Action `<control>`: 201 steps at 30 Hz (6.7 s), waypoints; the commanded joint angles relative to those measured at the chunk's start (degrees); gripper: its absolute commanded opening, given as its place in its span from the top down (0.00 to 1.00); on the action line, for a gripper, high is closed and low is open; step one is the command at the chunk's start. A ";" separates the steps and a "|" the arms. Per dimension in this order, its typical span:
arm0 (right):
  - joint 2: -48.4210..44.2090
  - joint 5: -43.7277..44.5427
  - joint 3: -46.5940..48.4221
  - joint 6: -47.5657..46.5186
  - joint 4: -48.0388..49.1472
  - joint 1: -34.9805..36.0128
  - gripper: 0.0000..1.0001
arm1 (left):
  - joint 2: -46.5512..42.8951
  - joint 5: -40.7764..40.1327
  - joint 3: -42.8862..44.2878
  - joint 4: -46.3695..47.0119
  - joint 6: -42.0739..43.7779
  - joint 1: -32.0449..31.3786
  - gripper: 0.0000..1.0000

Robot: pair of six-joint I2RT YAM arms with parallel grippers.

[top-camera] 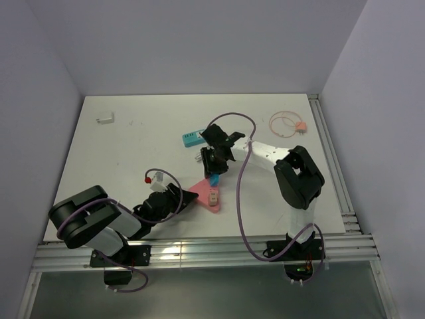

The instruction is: Insert the plug

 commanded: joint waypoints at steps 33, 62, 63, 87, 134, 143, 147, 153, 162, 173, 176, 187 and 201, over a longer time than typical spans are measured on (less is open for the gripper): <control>-1.95 -0.55 -5.80 4.72 -1.20 -0.10 1.00 | 2.90 2.48 -0.23 -11.67 6.56 -0.82 1.00; -7.13 6.56 -6.94 6.75 4.78 2.01 0.04 | 7.65 7.14 0.65 -11.31 6.47 3.30 1.00; -8.26 6.57 -6.85 6.49 4.69 2.01 0.03 | 7.65 7.23 0.74 -11.75 6.65 3.39 1.00; -42.80 4.28 -25.48 2.62 4.42 -7.31 0.02 | -0.06 3.55 2.15 -21.76 5.95 1.82 0.00; -8.17 10.35 -19.83 14.30 16.11 7.46 0.47 | -46.76 -28.45 32.38 -91.66 9.54 -6.62 0.01; -18.55 10.43 -28.82 9.56 19.36 2.36 0.46 | -35.71 -26.26 35.10 -86.29 15.42 -5.49 0.00; -19.61 11.49 -28.48 9.03 18.14 1.75 0.44 | -28.66 -21.35 40.18 -83.22 20.96 0.90 0.01; -24.70 8.06 -26.64 4.91 19.63 1.65 0.42 | -16.36 -13.25 49.77 -79.35 28.79 14.53 0.01; -30.08 8.49 -12.32 4.28 14.45 -9.31 0.24 | 5.00 -10.08 66.21 -78.58 29.06 20.80 0.01; -20.59 11.07 -2.30 6.48 15.24 -30.58 0.16 | 15.03 4.23 66.48 -54.49 59.35 20.97 0.01; -14.80 6.92 1.75 4.82 13.39 -37.27 0.16 | 19.85 6.69 71.99 -56.13 66.40 20.97 0.01; -0.20 19.84 13.25 -1.51 7.50 -46.42 0.11 | 36.65 13.73 91.61 -68.80 85.65 20.97 0.01; 23.71 21.68 39.00 -6.61 -3.65 -50.29 0.10 | 39.20 13.56 92.50 -64.32 86.72 21.85 0.00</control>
